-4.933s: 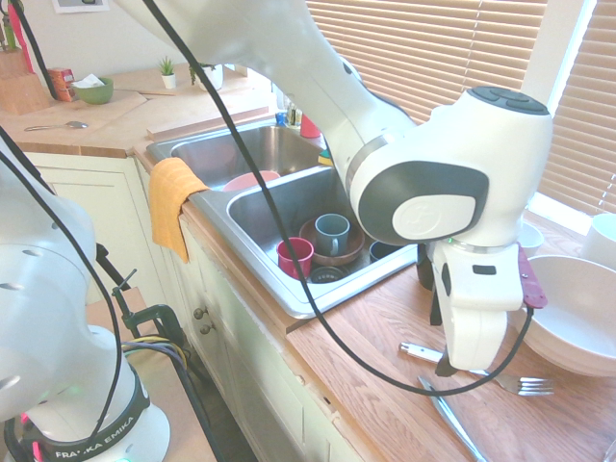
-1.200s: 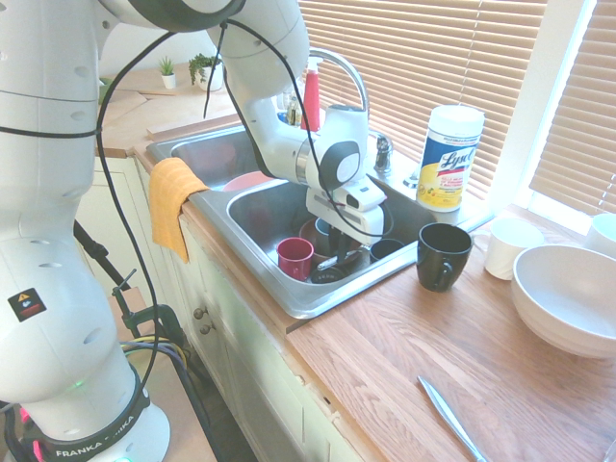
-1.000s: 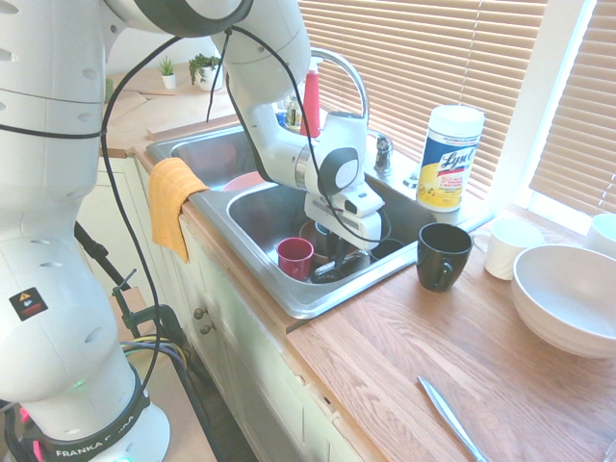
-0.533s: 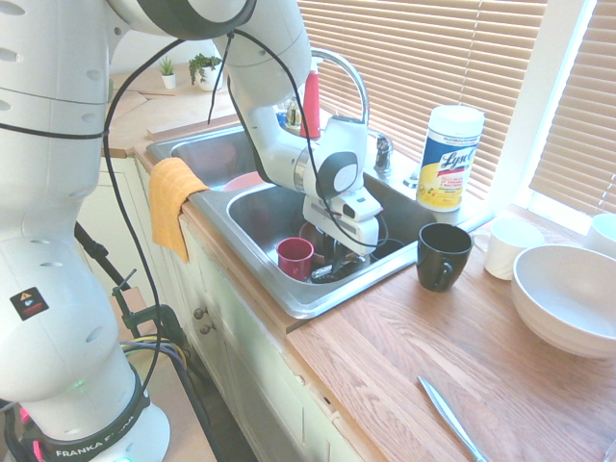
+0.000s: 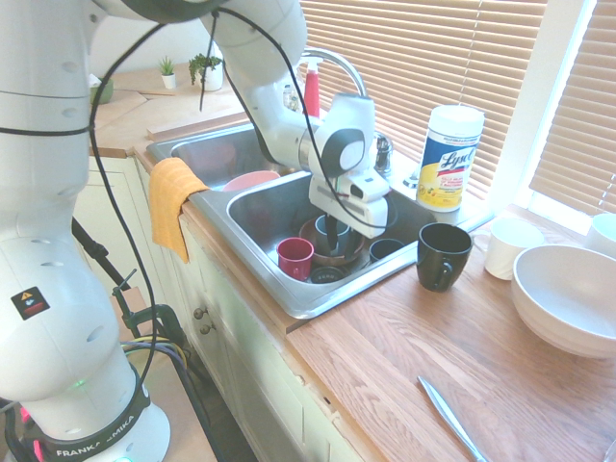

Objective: Put the fork into the sink

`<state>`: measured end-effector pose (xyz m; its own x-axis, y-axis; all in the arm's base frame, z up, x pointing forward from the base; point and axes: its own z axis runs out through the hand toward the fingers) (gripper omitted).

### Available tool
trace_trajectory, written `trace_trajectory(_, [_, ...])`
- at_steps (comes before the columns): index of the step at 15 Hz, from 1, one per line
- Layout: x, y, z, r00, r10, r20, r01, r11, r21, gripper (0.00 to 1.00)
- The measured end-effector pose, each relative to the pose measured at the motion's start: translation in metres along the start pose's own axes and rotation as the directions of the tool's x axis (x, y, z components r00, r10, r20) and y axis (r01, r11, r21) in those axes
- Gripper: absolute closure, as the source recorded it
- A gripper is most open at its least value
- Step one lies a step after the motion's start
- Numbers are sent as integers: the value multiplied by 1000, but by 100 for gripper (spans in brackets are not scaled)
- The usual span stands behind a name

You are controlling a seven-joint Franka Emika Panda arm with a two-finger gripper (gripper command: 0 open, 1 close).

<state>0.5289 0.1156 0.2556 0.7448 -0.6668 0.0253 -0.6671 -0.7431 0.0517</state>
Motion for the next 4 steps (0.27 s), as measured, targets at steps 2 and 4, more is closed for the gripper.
trace_trajectory(2, [-1, 9, -65, 999, -34, -26, 34, 999, 8, 0])
trace_trajectory(4, [-8, 25, -124, 997, -73, -33, 74, 997, 28, 0])
